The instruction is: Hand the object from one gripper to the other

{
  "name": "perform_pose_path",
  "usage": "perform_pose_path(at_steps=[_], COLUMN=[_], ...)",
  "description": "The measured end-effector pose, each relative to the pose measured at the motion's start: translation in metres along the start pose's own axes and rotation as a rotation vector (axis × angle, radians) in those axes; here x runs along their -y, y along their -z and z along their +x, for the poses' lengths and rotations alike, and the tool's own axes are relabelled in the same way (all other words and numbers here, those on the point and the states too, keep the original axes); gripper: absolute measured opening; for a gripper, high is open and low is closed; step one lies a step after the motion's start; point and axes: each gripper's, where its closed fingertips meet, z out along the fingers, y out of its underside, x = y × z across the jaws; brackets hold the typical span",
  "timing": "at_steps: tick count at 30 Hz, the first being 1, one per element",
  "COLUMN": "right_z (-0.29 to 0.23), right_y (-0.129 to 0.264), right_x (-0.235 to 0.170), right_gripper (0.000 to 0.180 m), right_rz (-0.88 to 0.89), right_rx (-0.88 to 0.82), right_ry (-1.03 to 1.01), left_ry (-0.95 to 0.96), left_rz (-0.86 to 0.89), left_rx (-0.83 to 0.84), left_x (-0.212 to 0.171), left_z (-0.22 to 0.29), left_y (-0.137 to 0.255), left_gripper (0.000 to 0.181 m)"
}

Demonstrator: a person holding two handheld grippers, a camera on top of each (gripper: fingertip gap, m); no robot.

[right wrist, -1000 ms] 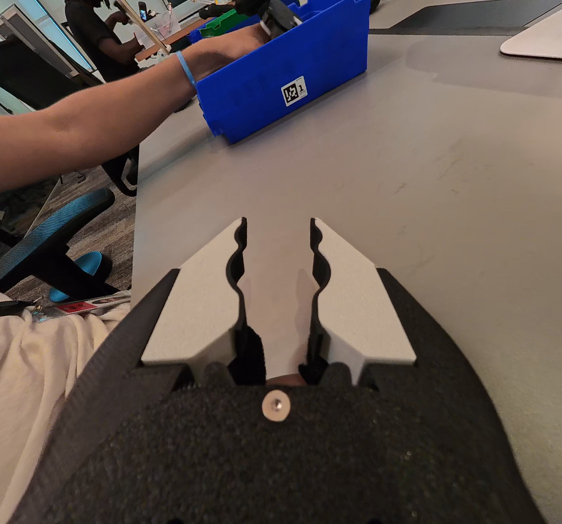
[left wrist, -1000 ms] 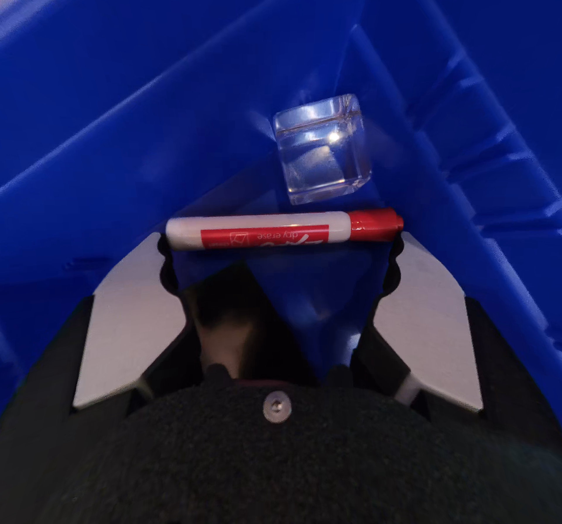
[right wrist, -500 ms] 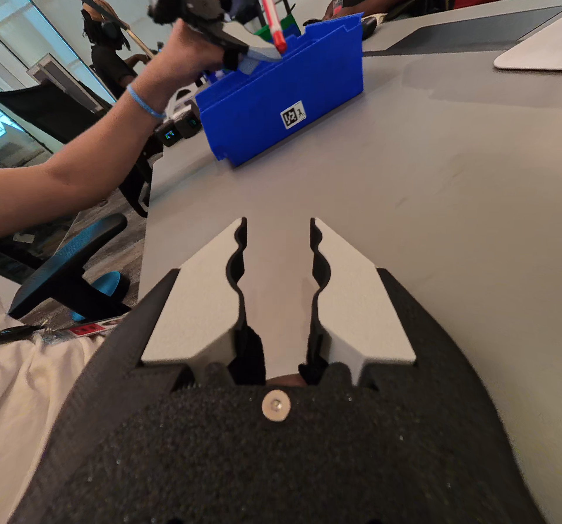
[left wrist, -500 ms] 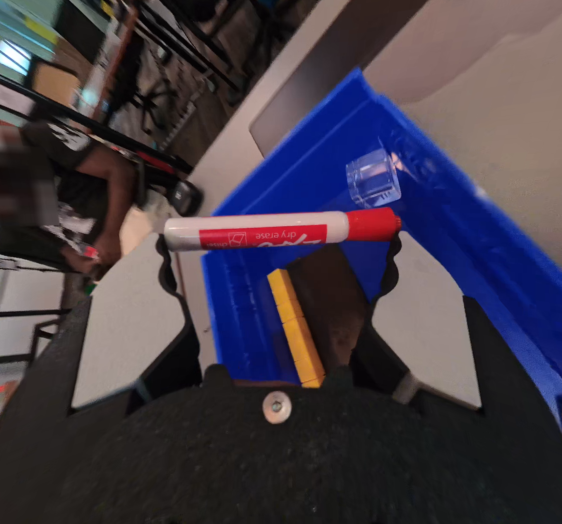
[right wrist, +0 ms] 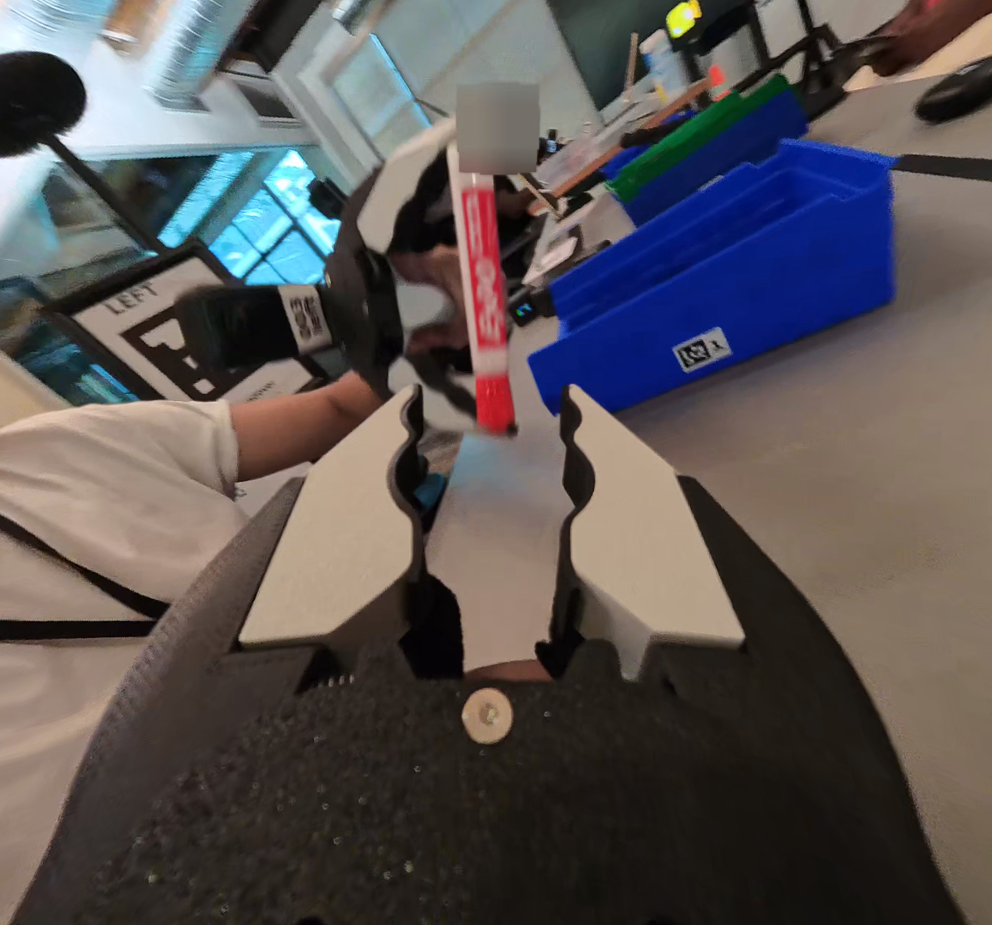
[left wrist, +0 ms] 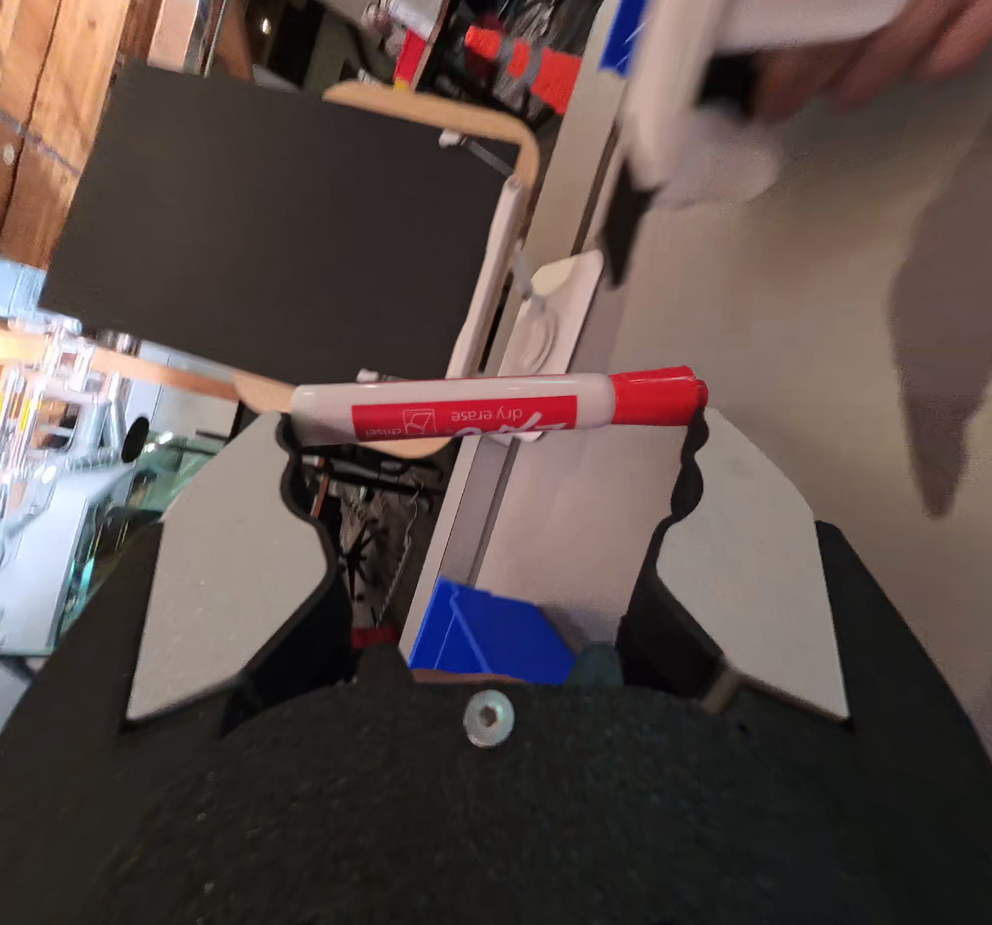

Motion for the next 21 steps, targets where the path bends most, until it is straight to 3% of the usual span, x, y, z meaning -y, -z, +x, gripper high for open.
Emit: perform_pose_path(at_steps=[7,14,19,21], right_z=[-0.01,-0.024,-0.019,-0.01], right_y=[0.005,0.014,0.009,0.011], right_x=[-0.001,-0.011,-0.021,-0.02], right_gripper=[0.05,0.019,0.019,0.019], right_rz=[0.058,0.036,-0.024,-0.003], right_rx=[0.084,0.153,0.127,0.083], right_ry=[0.016,0.025,0.037,0.048], left_ry=[-0.043,-0.05,-0.012,0.077], left_rz=[0.087,0.095,0.054,0.039], left_rx=[-0.187,-0.219,-0.227,-0.234], left_x=[0.049,0.061,0.053,0.05], left_z=[0.075,0.098,0.106,0.108], left_y=[-0.009,-0.012,-0.006,0.001], left_gripper=[0.131,0.131,0.13,0.12])
